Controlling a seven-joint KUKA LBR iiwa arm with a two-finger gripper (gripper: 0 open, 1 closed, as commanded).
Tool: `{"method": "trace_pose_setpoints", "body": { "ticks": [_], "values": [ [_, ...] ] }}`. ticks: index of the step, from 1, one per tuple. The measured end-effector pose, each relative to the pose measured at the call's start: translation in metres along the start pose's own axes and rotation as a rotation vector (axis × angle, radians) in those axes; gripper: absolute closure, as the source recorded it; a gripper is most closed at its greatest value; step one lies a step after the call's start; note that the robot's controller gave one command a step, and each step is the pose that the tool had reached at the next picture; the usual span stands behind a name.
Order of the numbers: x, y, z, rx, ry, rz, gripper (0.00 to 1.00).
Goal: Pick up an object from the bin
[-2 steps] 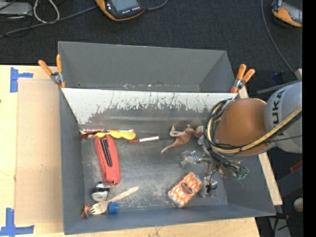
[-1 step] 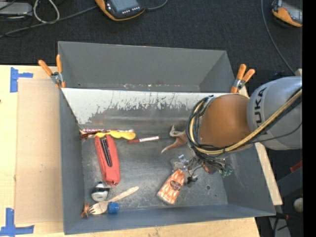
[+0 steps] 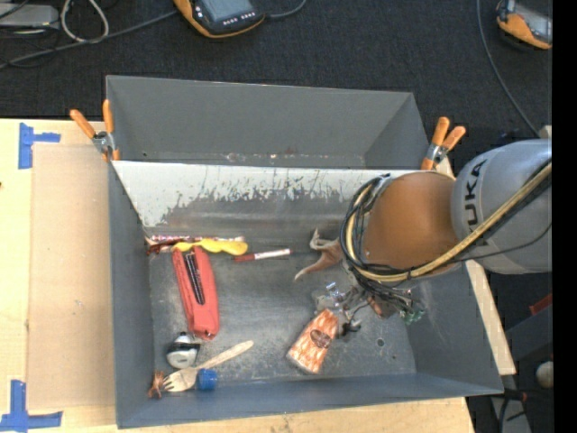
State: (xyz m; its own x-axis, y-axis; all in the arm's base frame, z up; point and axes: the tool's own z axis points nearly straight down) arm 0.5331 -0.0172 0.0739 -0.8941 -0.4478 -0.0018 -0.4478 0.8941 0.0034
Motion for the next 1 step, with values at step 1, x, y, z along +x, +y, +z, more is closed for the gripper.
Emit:
{"method": "trace_pose_setpoints", "body": {
  "ticks": [1],
  "values": [
    [0.001, 0.0021, -0.0656, -0.003, 0.004, -0.026, 1.0]
  ]
}}
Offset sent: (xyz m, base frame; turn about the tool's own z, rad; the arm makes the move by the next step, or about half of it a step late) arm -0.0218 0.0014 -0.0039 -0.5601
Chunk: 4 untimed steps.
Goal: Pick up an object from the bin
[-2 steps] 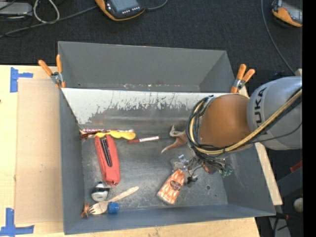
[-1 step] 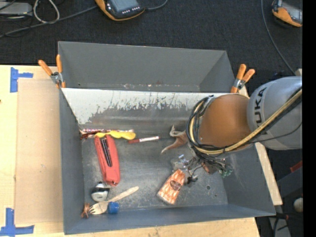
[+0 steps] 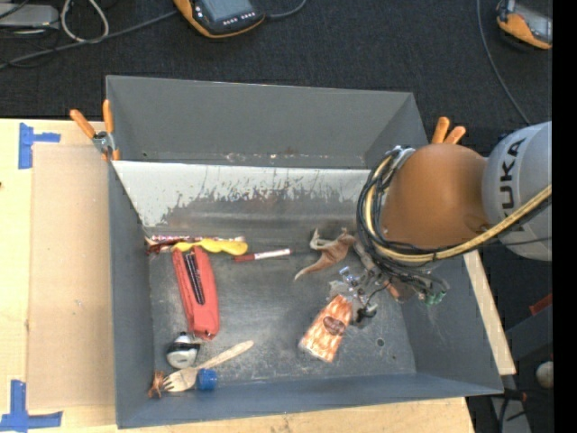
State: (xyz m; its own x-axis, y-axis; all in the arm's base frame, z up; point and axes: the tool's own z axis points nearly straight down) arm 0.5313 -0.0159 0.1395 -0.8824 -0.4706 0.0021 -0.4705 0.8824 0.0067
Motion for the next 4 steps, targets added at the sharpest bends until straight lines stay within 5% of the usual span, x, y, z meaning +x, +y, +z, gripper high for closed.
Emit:
{"method": "trace_pose_setpoints", "body": {
  "ticks": [1, 2, 3, 4],
  "values": [
    [0.006, 0.004, 0.012, 0.004, -0.006, -0.267, 1.0],
    [-0.023, -0.013, 0.055, 0.006, -0.006, -0.647, 1.0],
    [-0.022, -0.012, 0.006, -0.004, 0.002, -0.608, 1.0],
    [0.027, -0.028, 0.028, 0.0, -0.004, -0.789, 1.0]
  ]
}}
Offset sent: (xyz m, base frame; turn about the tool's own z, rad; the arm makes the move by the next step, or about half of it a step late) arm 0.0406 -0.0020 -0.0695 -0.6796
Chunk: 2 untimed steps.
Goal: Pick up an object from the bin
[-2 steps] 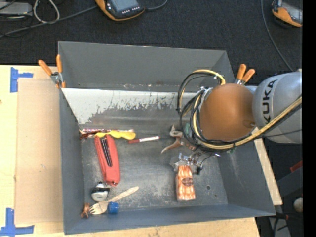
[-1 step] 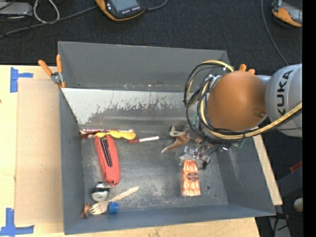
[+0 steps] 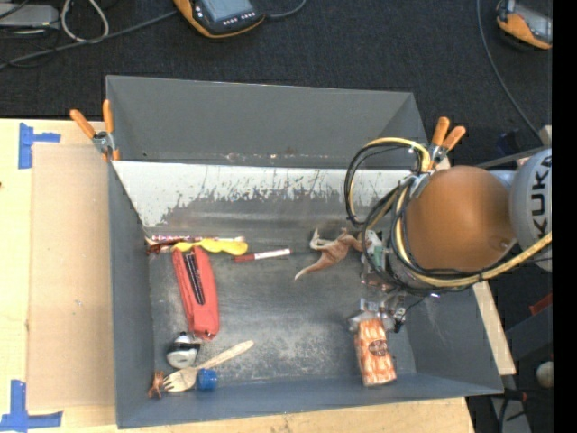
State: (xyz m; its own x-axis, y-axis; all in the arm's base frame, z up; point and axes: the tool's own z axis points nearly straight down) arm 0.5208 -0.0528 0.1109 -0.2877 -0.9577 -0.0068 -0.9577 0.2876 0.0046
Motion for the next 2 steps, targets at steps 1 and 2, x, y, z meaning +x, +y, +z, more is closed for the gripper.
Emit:
{"method": "trace_pose_setpoints", "body": {
  "ticks": [1, 2],
  "values": [
    [-0.019, -0.027, 0.028, 0.0, -0.001, -0.11, 1.0],
    [0.005, -0.038, 0.035, -0.004, 0.0, -0.197, 1.0]
  ]
}}
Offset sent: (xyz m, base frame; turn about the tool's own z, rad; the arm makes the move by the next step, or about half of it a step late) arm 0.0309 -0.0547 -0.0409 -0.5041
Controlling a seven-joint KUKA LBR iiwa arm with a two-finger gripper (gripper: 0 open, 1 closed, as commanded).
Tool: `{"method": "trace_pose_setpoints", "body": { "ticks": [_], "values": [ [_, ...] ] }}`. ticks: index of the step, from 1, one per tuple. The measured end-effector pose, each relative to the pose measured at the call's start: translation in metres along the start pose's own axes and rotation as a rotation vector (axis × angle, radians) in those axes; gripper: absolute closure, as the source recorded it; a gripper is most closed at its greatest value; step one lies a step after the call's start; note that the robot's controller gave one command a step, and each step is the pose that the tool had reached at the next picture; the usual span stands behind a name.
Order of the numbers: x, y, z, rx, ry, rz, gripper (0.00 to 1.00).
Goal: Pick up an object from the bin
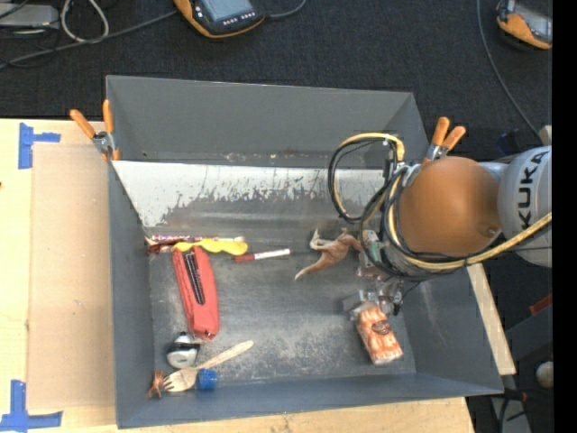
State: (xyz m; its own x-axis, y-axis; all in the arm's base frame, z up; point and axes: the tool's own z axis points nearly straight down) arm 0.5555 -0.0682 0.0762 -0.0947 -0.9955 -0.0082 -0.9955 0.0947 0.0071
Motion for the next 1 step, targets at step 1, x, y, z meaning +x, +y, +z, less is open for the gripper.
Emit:
{"method": "trace_pose_setpoints", "body": {
  "ticks": [1],
  "values": [
    [0.0149, -0.0194, 0.0069, 0.005, -0.006, -0.267, 1.0]
  ]
}}
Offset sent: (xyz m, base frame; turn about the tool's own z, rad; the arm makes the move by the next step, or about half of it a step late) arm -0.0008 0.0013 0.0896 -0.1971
